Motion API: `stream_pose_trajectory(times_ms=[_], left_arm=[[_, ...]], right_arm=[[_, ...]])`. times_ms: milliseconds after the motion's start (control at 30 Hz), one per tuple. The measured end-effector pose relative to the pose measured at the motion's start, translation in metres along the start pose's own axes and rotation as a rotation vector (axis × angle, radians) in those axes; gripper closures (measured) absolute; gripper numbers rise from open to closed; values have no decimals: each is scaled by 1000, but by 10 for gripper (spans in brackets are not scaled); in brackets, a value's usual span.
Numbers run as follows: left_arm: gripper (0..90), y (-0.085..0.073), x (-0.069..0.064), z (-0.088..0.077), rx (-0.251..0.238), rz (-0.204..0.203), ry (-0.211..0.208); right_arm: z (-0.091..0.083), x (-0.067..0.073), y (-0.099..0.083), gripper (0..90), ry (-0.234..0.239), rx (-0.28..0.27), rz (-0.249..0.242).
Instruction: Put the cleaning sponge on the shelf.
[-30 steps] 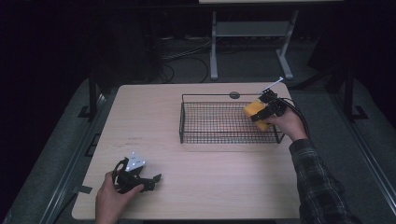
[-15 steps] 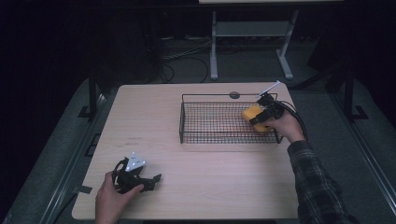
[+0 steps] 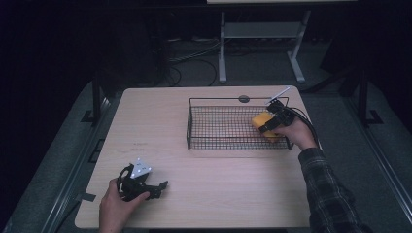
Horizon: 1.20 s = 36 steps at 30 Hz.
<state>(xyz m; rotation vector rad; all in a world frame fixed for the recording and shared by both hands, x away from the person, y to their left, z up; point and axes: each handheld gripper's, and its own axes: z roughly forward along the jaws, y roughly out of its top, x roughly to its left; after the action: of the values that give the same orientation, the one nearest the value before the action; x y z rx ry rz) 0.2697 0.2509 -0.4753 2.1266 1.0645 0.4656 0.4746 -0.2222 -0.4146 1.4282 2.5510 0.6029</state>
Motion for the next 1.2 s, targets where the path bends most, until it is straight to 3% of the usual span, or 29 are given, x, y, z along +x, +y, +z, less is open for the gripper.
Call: stream_pose_trajectory(times_ms=[667, 1200], left_arm=[[128, 0, 0, 0, 1, 0, 0], [128, 0, 0, 0, 1, 0, 0]], right_arm=[[-26, 5, -4, 170, 2, -55, -10], [-66, 31, -39, 170, 29, -149, -80]])
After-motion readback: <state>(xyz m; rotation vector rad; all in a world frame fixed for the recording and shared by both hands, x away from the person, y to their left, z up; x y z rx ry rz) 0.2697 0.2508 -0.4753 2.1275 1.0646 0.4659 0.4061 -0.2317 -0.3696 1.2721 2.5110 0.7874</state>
